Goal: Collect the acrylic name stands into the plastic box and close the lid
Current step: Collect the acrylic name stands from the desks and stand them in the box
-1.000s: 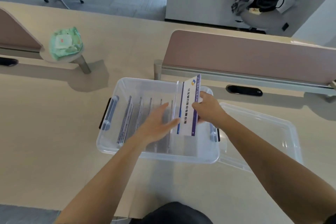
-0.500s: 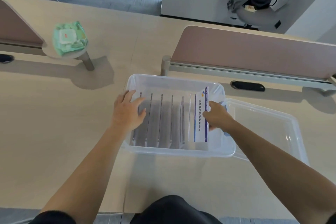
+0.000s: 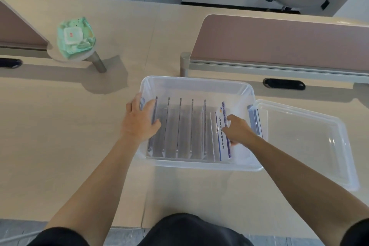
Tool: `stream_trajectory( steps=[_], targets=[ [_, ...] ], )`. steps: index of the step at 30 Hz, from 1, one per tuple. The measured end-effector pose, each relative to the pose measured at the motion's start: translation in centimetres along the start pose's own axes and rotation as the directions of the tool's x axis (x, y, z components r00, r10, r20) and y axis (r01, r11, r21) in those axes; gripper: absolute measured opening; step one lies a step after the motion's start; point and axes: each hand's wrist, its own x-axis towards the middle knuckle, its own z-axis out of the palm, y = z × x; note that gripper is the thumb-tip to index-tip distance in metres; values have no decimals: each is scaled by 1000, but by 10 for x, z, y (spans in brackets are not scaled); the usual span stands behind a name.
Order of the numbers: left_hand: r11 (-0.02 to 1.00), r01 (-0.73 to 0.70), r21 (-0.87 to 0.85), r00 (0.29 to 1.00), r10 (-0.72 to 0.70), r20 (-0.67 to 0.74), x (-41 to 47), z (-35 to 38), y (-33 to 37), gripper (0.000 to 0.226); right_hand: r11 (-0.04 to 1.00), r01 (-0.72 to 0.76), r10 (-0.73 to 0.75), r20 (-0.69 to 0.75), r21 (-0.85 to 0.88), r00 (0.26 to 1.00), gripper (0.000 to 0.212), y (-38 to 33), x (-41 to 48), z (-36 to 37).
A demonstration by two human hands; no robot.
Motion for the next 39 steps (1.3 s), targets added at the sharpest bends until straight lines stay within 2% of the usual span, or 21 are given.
stream_trajectory(
  steps=[3, 5, 15, 18, 23, 30, 39],
  targets=[
    [1000, 14, 15, 1000, -14, 8, 0, 0, 2, 64, 995, 41, -46, 53, 88, 998, 66, 3, -5, 2],
    [999, 23, 30, 1000, -24, 8, 1, -1, 3, 62, 989, 78, -91, 98, 129, 991, 73, 7, -8, 2],
    [997, 21, 71, 999, -19, -25, 0, 0, 5, 56, 968, 181, -205, 129, 176, 970, 79, 17, 0, 11],
    [997, 25, 67, 999, -22, -39, -1, 1, 5, 54, 969, 230, -242, 150, 94, 959, 88, 19, 2, 15],
    [998, 35, 43, 998, -33, -48, -1, 1, 5, 53, 954, 244, -278, 216, 174, 936, 103, 17, 6, 16],
    [999, 32, 44, 998, -29, -54, 0, 2, 3, 53, 934, 240, -300, 215, 266, 929, 98, 18, 11, 17],
    [998, 18, 56, 997, -14, -73, 0, 3, 2, 52, 926, 230, -303, 222, 300, 927, 97, 19, 10, 17]
  ],
)
